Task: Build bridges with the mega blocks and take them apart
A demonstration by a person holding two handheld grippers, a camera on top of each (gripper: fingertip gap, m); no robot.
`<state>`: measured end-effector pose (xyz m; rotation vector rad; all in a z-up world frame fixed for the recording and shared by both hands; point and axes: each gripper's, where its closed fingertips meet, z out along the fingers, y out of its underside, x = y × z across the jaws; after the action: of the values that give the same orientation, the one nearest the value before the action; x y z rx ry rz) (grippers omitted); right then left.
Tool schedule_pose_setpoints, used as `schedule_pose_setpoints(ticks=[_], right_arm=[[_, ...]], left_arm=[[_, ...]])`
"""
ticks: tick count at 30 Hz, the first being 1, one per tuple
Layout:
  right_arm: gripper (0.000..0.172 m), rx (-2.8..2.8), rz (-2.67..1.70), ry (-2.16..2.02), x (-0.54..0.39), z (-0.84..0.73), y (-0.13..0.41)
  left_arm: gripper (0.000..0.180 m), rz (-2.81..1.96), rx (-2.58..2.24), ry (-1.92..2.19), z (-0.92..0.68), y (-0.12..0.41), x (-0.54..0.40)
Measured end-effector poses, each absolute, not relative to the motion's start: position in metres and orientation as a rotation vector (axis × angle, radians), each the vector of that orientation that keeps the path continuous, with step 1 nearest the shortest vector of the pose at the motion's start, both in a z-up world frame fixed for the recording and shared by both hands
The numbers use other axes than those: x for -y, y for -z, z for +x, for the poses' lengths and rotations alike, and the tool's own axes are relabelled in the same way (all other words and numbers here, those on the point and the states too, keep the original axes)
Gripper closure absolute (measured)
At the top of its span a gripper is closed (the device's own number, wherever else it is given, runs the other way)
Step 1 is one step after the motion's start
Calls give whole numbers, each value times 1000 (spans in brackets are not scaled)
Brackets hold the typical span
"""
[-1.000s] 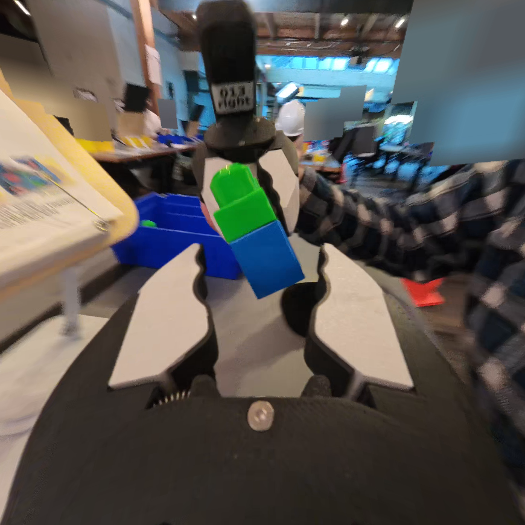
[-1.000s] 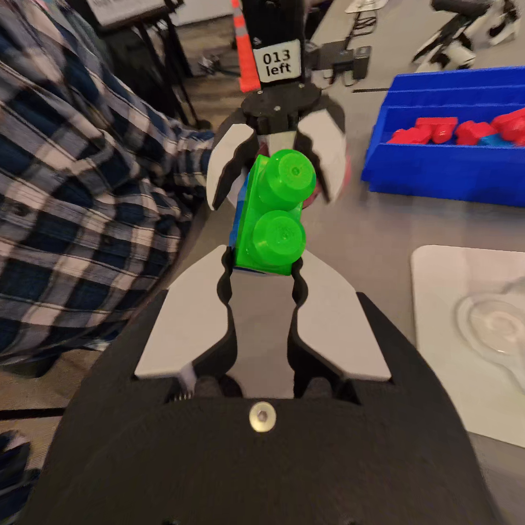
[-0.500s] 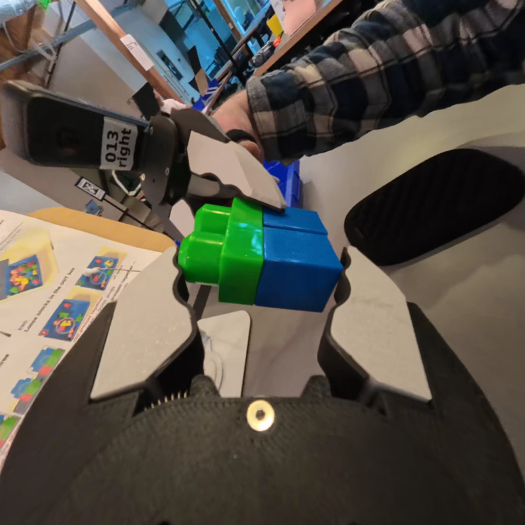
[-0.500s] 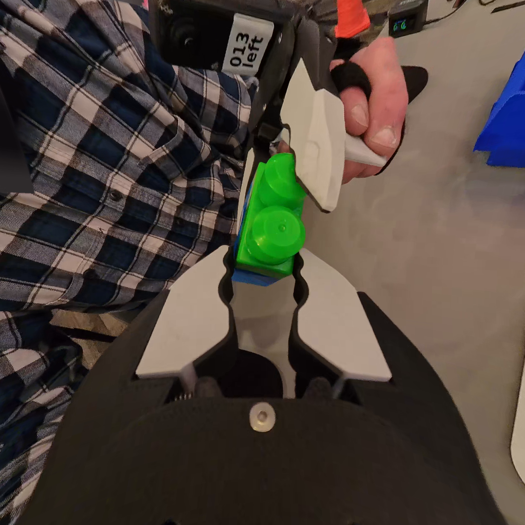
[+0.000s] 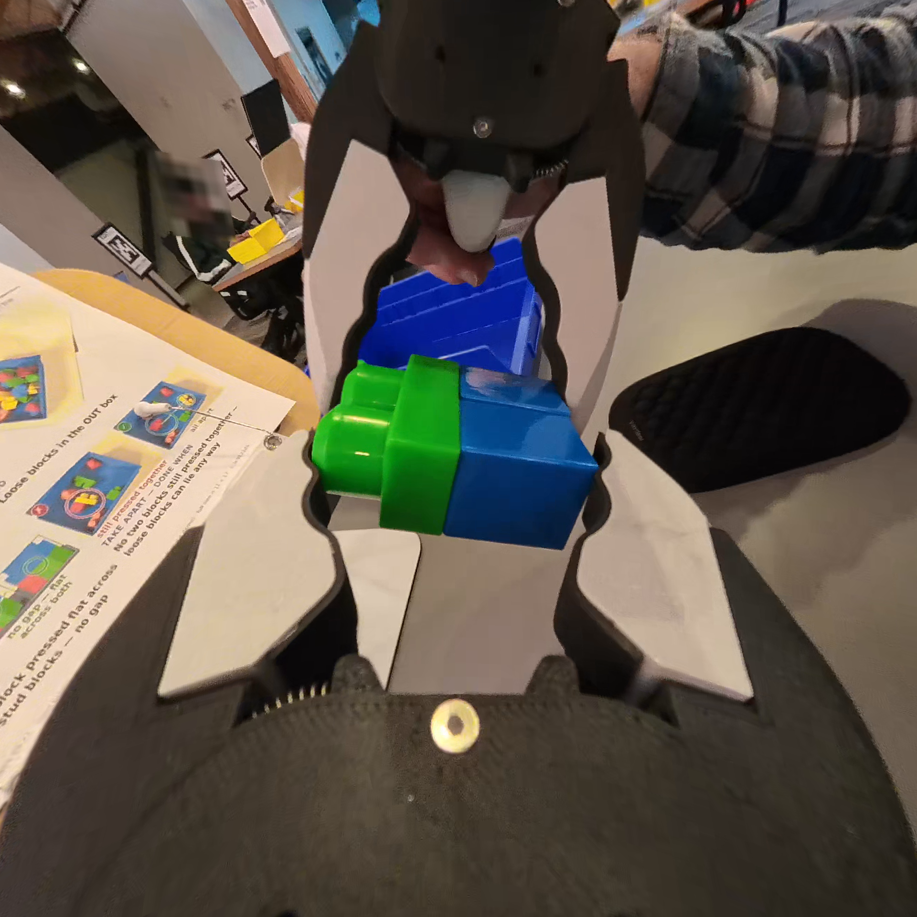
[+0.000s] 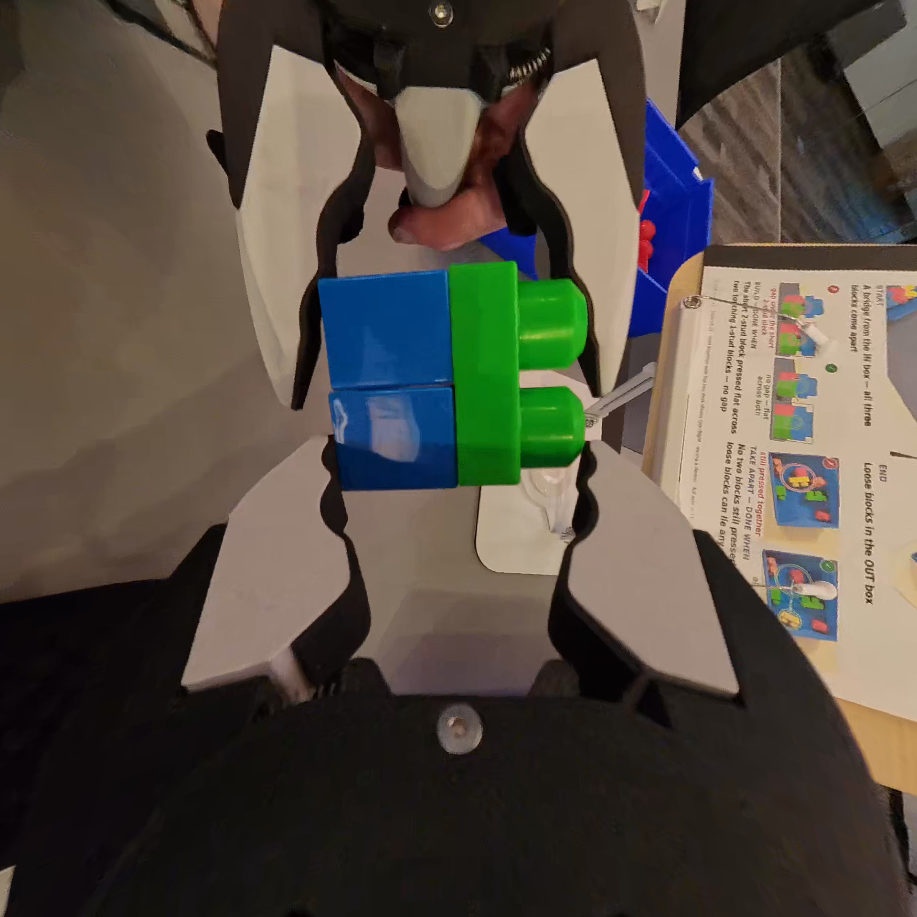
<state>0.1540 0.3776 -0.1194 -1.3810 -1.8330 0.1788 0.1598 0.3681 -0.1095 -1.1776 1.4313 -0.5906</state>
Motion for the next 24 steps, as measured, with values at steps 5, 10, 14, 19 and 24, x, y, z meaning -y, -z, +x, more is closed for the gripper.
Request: schedule_pose_setpoints(ticks=[5,10,14,19,24], right_arm=[[81,1830,-1382,-134,-379,152,117],[82,1826,-1396,-121,-379,153,118],[80,1809,-1408,-168,-380,151,117],[74,1812,-1362,-150,-377,146,111],[83,1830,-1326,-145,-372,144,111]], left_arm=[[80,-1150,-1402,606,161,98,-365],[80,-1141,-1389,624,162,96,-364],[81,-1145,-1374,630,160,96,-366],[81,-1158,-1397,603,164,101,-366],[81,-1145,-1399,612,163,99,-364]])
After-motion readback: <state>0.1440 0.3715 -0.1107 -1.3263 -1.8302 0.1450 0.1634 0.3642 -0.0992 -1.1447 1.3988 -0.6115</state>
